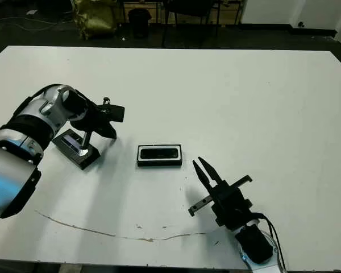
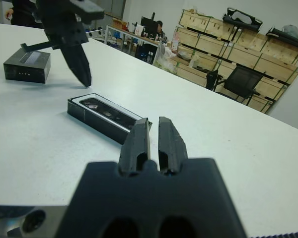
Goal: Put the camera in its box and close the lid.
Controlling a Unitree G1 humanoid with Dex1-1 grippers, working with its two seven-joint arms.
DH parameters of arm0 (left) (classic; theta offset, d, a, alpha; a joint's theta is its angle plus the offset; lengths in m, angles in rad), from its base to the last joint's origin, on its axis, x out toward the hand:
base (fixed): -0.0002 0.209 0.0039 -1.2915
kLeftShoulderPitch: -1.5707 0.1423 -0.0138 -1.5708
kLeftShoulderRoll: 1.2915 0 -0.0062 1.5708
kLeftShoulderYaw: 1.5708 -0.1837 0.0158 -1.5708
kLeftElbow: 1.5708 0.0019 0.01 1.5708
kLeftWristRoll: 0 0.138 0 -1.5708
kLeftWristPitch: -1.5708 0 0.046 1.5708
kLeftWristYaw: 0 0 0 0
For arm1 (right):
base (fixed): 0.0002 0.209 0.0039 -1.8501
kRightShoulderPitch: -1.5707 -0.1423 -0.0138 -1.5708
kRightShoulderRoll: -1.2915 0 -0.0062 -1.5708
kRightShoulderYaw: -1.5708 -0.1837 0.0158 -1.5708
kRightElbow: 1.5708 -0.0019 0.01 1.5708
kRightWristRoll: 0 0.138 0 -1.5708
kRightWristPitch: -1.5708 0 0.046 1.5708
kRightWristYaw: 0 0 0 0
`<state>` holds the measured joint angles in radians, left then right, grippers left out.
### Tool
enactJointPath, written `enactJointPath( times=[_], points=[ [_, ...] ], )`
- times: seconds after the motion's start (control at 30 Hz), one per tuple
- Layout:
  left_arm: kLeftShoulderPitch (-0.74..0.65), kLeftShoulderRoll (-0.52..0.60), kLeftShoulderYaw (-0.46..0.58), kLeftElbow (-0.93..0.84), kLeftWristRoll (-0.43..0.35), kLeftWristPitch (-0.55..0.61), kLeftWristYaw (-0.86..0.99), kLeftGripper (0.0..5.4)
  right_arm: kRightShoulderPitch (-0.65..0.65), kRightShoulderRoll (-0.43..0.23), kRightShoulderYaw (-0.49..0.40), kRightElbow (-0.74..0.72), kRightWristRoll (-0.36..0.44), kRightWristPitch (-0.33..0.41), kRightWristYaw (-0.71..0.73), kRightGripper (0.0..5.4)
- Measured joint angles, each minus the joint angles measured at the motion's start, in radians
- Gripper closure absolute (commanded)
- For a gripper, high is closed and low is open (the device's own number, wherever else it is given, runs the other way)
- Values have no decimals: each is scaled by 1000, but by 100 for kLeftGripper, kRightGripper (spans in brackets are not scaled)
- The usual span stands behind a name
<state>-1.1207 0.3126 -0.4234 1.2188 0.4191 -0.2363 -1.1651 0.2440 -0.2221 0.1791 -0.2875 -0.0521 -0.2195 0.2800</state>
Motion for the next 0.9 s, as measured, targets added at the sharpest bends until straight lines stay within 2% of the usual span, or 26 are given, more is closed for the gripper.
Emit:
enactJointPath(
  times=[0.13,0.2,0.4,0.9],
  points=[
    [-5,32,116,-39,-121,9,-1,540,-8,-1,1,6,0,0,3,536],
    [-6,60,143,-49,-151,11,-3,540,-7,0,2,14,0,0,3,536],
    [6,121,131,-78,-144,20,-28,540,-11,2,7,14,0,0,11,536],
    [74,129,26,-180,-89,55,-75,540,-22,1,6,56,16,-9,27,536]
  ],
)
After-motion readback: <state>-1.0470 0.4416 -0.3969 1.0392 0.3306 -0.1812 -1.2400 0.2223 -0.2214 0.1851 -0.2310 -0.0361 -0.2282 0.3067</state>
